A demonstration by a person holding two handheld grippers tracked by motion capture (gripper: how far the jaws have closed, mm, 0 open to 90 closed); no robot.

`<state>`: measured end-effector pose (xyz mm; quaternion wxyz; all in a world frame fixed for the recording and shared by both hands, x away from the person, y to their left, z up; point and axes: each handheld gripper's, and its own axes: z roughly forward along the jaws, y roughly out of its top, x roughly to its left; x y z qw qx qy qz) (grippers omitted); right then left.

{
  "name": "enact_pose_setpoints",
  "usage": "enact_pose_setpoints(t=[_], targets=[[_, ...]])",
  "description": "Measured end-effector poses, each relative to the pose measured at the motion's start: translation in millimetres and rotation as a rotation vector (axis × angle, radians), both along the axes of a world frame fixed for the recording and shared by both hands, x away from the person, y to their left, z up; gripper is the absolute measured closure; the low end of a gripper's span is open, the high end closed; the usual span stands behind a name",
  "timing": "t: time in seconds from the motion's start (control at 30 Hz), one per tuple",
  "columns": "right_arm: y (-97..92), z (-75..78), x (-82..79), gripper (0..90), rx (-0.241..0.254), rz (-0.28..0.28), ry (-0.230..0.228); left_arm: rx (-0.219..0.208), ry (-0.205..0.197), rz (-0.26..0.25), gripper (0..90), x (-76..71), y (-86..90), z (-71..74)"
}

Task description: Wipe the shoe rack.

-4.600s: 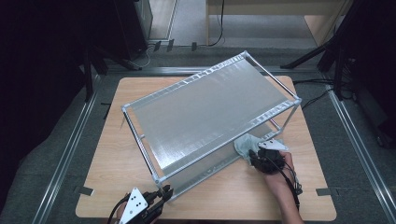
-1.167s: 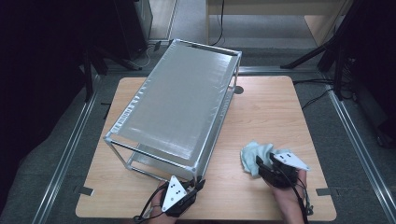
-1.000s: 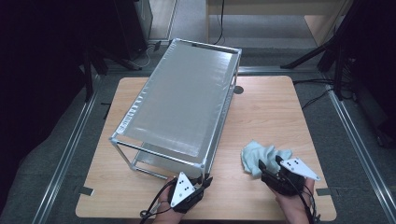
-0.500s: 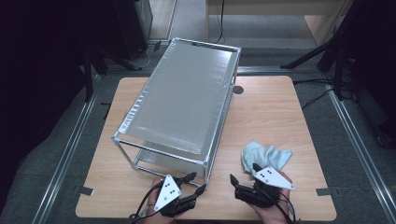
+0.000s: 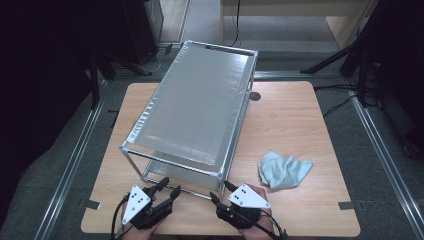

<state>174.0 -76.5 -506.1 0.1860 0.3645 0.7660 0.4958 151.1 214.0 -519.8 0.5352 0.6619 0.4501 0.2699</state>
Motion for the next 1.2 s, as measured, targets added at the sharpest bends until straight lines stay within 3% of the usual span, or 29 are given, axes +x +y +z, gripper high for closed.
enact_pose_setpoints(t=[0.1, 0.17, 0.27, 0.37, 0.43, 0.53, 0.63, 0.67, 0.73, 0.8, 0.87, 0.93, 1.0, 1.2], targets=[[-7.8, -0.7, 3.2, 67.2, -0.014, -0.021, -0.018, -0.028, -0.015, 0.055, 51.4, 0.5, 17.0, 4.0], [-15.0, -0.4, 5.2, 74.0, -0.022, -0.050, -0.030, -0.045, -0.024, 0.062, 51.5, 1.4, 24.9, 7.3], [-28.6, -0.6, 10.9, 81.1, -0.005, -0.093, -0.018, -0.027, -0.054, 0.056, 51.5, 1.8, 29.0, 11.3], [-43.4, -0.3, 16.0, 81.4, -0.002, -0.133, -0.016, -0.049, -0.065, 0.048, 51.7, 3.7, 31.8, 12.6], [-52.3, 0.1, 18.5, 81.4, 0.002, -0.157, -0.011, -0.040, -0.078, 0.062, 52.0, 4.8, 33.3, 13.0], [-63.4, 0.3, 20.8, 81.2, 0.009, -0.181, -0.005, -0.050, -0.059, 0.067, 52.6, 10.8, 33.1, 11.3], [-67.3, 0.0, 20.6, 81.1, 0.015, -0.186, -0.002, -0.040, -0.037, 0.049, 52.7, 16.7, 28.7, 7.5], [-69.5, -0.5, 19.5, 81.1, 0.017, -0.190, -0.004, -0.024, -0.014, 0.003, 54.5, 21.8, 22.4, 4.5], [-71.6, -1.0, 17.9, 81.2, 0.014, -0.191, -0.010, 0.021, -0.019, -0.002, 63.7, 23.6, 14.3, 2.9], [-75.6, -1.2, 17.2, 81.4, -0.001, -0.219, -0.023, 0.017, -0.013, -0.011, 78.8, 25.6, 12.1, 3.0], [-79.1, -1.0, 17.5, 81.3, 0.001, -0.233, -0.019, 0.012, -0.012, -0.033, 80.7, 26.2, 10.9, 2.5], [-88.0, -1.3, 19.9, 81.4, 0.013, -0.261, -0.015, 0.050, -0.033, -0.062, 81.5, 22.8, 2.2, 2.4], [-91.7, -1.2, 22.4, 81.5, 0.008, -0.283, -0.018, 0.059, -0.039, -0.089, 81.9, 19.5, -1.9, 2.4], [-99.3, -3.0, 37.1, 81.7, 0.012, -0.326, -0.036, 0.017, -0.028, -0.152, 81.7, 10.3, -8.9, 0.6]])
